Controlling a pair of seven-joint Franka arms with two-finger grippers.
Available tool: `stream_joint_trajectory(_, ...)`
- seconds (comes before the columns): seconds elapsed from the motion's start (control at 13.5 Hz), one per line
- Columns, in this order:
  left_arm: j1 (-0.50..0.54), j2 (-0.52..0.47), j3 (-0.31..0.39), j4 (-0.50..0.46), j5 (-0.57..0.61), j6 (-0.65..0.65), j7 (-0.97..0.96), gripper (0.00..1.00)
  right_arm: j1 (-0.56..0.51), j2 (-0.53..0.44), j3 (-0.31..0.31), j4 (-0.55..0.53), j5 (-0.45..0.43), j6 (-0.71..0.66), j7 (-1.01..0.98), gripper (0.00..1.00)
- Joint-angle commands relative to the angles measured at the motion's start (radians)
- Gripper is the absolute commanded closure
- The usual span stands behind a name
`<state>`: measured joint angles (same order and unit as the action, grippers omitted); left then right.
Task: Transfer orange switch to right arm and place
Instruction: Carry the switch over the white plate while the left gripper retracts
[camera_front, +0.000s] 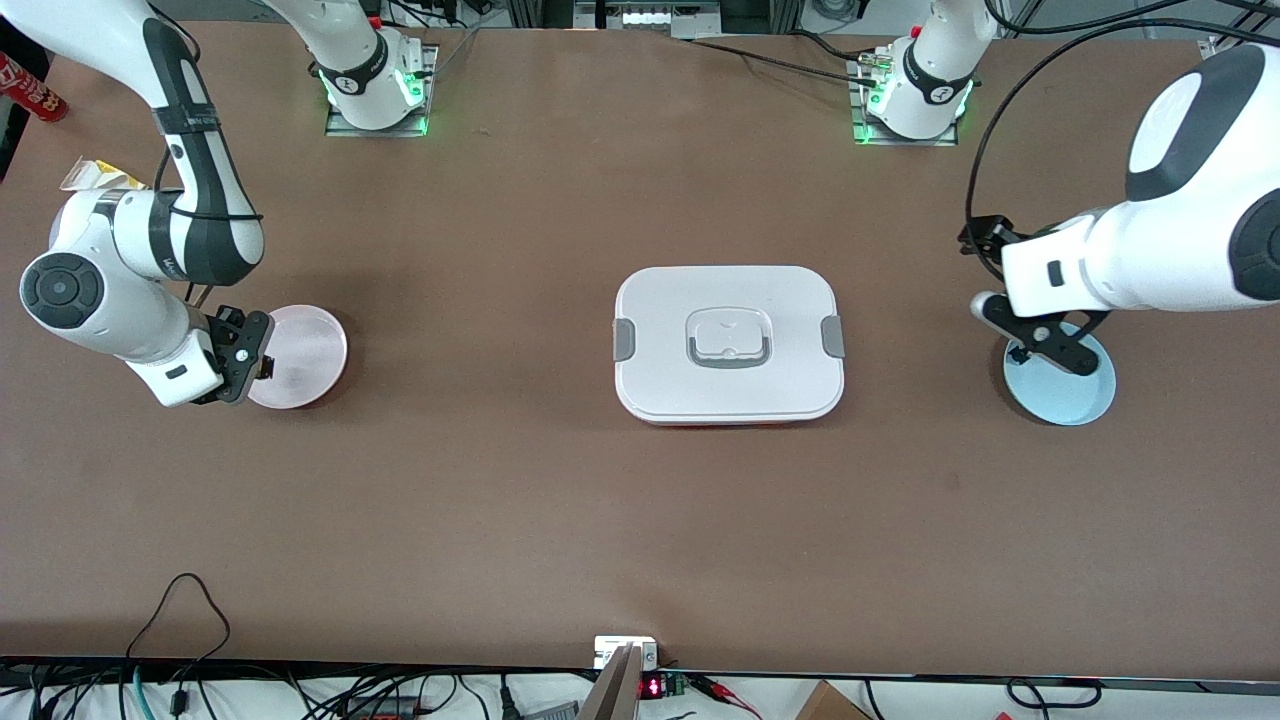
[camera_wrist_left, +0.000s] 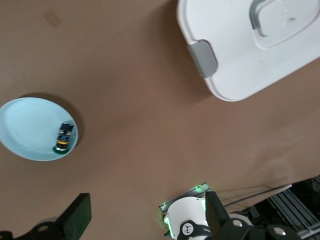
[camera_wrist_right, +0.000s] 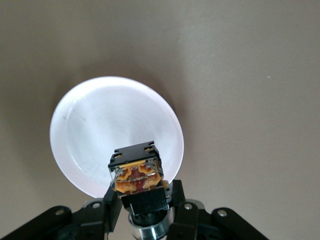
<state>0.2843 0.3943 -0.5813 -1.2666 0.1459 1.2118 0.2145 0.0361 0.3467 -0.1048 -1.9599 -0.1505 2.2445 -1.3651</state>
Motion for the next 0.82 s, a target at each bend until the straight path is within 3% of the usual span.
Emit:
stream_joint_trajectory(0.0, -0.022, -0.024, 0.014, 0.039, 0.07, -0.005, -0.026, 0.0, -0.009, -0.025, 0.011, -0.097, -0.014, 0.099, -0.077, 0.8)
stream_joint_trajectory(0.07, -0.036, -0.041, 0.05, 0.029, 0.063, 0.056, -0.027, 0.0, -0.015, -0.025, 0.011, -0.124, -0.014, 0.127, -0.097, 0.8)
stream_joint_trajectory(0.22, -0.245, -0.148, 0.331, -0.087, 0.038, 0.226, -0.053, 0.0, -0.016, -0.022, 0.011, -0.175, -0.014, 0.202, -0.147, 0.8)
stream_joint_trajectory(0.3, -0.328, -0.207, 0.45, -0.153, -0.029, 0.28, -0.102, 0.0, -0.016, -0.02, 0.011, -0.201, -0.014, 0.248, -0.176, 0.8)
stream_joint_trajectory(0.37, -0.37, -0.248, 0.519, -0.221, -0.093, 0.307, -0.151, 0.0, -0.016, -0.018, 0.011, -0.221, -0.014, 0.289, -0.212, 0.8)
stream_joint_trajectory(0.52, -0.396, -0.323, 0.558, -0.324, -0.117, 0.382, -0.225, 0.0, -0.016, -0.018, 0.011, -0.24, -0.011, 0.307, -0.22, 0.8)
stream_joint_trajectory(0.74, -0.396, -0.383, 0.561, -0.399, -0.123, 0.442, -0.268, 0.0, -0.033, -0.005, 0.011, -0.257, -0.008, 0.31, -0.218, 0.8)
